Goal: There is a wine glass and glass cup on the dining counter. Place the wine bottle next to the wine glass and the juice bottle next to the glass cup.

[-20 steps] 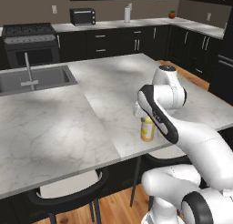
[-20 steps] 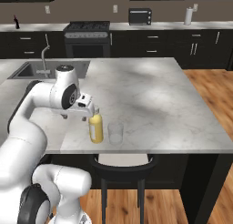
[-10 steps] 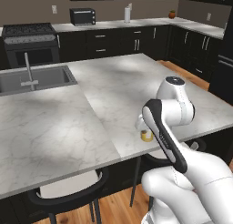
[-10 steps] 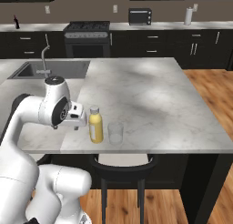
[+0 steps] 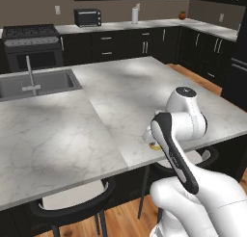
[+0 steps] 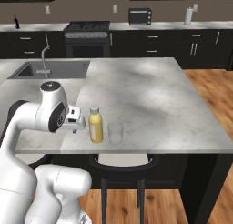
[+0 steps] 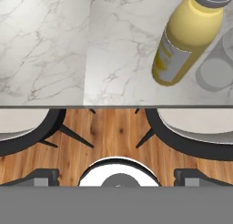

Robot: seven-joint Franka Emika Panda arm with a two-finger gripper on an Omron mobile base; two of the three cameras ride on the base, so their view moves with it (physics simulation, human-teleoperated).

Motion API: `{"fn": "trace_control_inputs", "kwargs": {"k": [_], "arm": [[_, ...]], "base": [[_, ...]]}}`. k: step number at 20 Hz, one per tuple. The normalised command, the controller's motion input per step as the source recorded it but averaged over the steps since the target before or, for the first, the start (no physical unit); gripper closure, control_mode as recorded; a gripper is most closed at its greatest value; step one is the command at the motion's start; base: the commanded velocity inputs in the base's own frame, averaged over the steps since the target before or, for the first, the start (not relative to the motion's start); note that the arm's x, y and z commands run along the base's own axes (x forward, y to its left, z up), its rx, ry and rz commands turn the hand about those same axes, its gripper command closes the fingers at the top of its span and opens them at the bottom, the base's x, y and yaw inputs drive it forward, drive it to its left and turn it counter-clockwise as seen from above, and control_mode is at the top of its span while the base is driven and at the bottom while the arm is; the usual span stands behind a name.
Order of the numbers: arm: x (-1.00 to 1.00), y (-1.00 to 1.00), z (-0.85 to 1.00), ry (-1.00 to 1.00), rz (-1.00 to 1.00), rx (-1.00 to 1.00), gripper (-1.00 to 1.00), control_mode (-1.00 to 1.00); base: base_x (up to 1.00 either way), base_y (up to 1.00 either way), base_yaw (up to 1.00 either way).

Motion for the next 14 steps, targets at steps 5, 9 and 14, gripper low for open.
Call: {"fn": "trace_control_inputs", "kwargs": {"k": [5, 9, 14], "arm": [[0.00, 0.00, 0.00, 0.00, 0.00, 0.00, -1.00, -1.00], [0.00, 0.00, 0.00, 0.00, 0.00, 0.00, -1.00, 1.00], [0.00, 0.00, 0.00, 0.00, 0.00, 0.00, -1.00, 1.00]], "base": [[0.00, 0.00, 0.00], [0.00, 0.00, 0.00], [0.00, 0.00, 0.00]]}}
